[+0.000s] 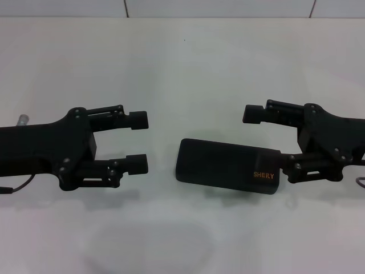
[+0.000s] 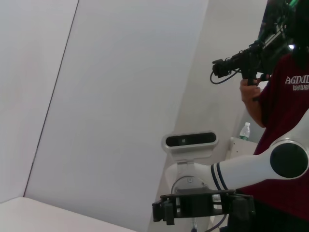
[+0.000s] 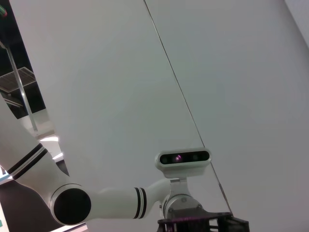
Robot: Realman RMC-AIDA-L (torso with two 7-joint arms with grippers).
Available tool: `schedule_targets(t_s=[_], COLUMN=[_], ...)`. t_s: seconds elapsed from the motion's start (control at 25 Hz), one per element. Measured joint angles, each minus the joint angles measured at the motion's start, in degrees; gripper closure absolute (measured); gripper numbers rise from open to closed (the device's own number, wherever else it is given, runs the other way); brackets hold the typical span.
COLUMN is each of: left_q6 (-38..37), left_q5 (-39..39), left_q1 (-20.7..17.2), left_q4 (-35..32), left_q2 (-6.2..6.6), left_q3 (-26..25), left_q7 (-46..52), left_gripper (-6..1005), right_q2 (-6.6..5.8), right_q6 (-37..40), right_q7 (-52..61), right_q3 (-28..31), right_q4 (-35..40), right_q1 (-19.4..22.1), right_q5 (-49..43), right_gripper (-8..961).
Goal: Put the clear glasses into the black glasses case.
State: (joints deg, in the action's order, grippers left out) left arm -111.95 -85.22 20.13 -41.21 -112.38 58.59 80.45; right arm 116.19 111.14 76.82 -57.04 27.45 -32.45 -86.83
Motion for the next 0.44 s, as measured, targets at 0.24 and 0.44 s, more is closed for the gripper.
schedule_targets(t_s=[0.24, 0.44], left_q6=[0.2, 0.2], left_q5=[-0.1, -0.7], left_q1=[0.0, 0.1], left_q4=[1.1, 2.1], left_q2=[-0.08, -0.16], left_q3=[-1.5, -3.5], left_q7=[0.0, 0.0], left_gripper=[223, 223], right_q2=[0.0, 0.0], right_q6=[-0.1, -0.2], right_q7=[-0.1, -0.5], right_q3=[0.0, -0.1], right_q4=[0.0, 0.0], right_q1=[0.2, 0.3], right_q5=[0.0, 0.0], right_gripper=[70, 70])
